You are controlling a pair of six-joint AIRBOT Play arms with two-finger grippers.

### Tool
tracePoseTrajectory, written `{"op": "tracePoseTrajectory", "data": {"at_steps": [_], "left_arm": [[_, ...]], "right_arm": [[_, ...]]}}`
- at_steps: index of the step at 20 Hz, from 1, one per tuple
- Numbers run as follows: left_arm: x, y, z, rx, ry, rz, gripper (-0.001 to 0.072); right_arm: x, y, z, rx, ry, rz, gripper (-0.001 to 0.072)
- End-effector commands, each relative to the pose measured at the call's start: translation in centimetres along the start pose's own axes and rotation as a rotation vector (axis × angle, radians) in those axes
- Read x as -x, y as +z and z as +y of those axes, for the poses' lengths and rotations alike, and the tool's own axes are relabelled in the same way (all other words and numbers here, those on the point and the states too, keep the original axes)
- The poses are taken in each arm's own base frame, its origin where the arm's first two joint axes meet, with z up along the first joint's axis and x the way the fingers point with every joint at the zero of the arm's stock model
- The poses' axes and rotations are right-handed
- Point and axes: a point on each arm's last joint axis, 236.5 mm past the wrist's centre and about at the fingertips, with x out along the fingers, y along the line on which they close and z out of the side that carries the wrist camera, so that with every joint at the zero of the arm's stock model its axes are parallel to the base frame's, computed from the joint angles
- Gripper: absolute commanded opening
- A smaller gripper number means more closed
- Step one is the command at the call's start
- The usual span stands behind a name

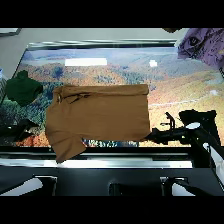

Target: Fold the clothes and pants, and hang the long-sleeved shirts on hangers.

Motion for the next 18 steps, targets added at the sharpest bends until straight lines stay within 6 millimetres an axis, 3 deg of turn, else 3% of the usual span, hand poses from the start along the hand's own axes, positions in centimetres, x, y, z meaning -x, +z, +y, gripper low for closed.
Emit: {"op": "tracePoseTrajectory", "data": {"at_steps": [1,16,18], "left_arm": [[-1.9,-2.4,0.3,-0.018,-0.063,0.044,0.0704],[-6.1,-2.9,-1.2,-0.044,-0.085,0.099,0.0684],[-6.1,-3.0,-1.3,-0.049,-0.085,0.103,0.0363]], "right_arm": [[0.0,0.3,-0.1,-0.028,-0.006,-0.012,0.0034],[0.0,0.1,0.0,-0.062,-0.001,-0.004,0.0034],[0.0,0.1,0.0,-0.062,0.0,-0.001,0.0034]]}}
